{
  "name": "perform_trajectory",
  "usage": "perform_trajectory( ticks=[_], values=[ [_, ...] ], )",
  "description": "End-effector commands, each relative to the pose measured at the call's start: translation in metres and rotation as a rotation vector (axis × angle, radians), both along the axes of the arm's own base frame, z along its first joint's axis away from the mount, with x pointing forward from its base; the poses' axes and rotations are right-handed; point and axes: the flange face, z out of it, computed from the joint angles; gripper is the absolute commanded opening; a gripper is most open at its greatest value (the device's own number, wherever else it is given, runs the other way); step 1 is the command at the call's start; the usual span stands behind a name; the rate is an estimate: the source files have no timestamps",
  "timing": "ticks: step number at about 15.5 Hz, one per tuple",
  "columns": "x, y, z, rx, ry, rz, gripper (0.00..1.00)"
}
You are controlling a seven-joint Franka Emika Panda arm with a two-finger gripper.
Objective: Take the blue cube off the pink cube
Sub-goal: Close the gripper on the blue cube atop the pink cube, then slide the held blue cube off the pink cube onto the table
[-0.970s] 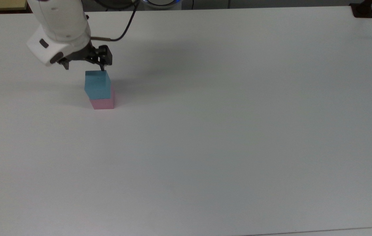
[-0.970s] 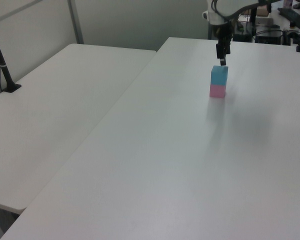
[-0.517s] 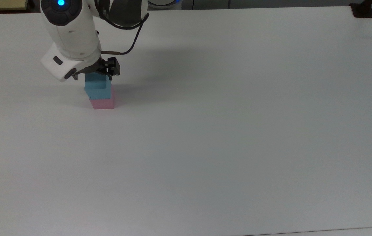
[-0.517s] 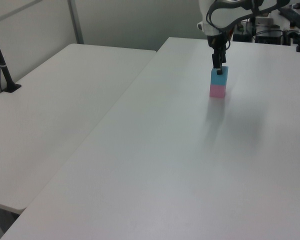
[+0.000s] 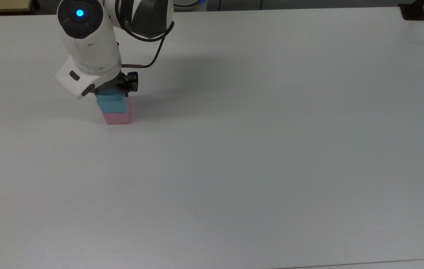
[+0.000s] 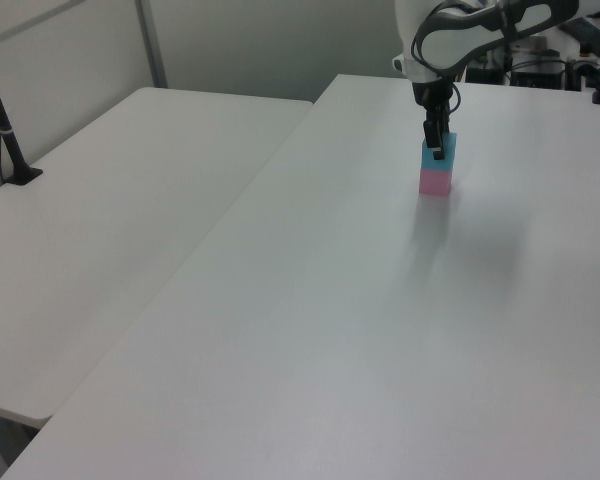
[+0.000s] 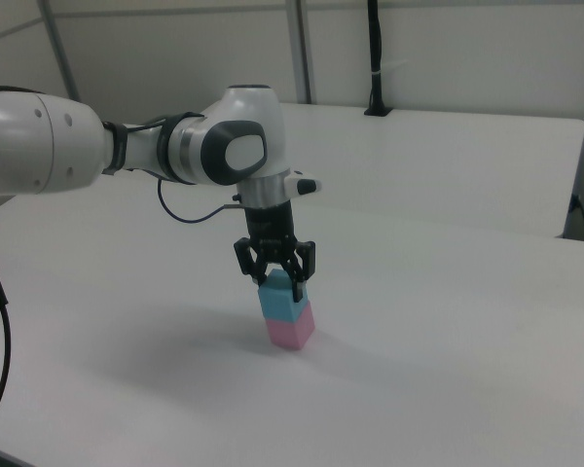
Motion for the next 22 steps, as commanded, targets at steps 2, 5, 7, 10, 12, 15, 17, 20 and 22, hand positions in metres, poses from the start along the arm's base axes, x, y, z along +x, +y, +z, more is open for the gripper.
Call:
perform_trajectory(
  ticks=[2, 5, 7, 10, 12, 15, 17, 20, 22],
  values=[
    [-0.005, 0.001, 0.01, 0.0, -0.004, 0.033, 0.07],
    [-0.011, 0.009, 0.046, 0.032, 0.001, 0.007, 0.08],
    [-0.003, 0.046, 0.059, 0.074, -0.015, -0.003, 0.11],
    [0.008, 0.11, 0.037, 0.06, -0.008, -0.046, 0.16],
    [0.023, 0.166, 0.023, 0.073, -0.058, -0.017, 0.18],
    [0.044, 0.22, -0.009, 0.052, -0.114, -0.035, 0.21],
    [0.048, 0.247, -0.039, 0.034, -0.096, -0.002, 0.23],
    [0.05, 0.263, -0.069, 0.019, -0.08, 0.015, 0.35],
    [0.049, 0.265, -0.074, 0.016, -0.074, 0.017, 1.0]
  ],
)
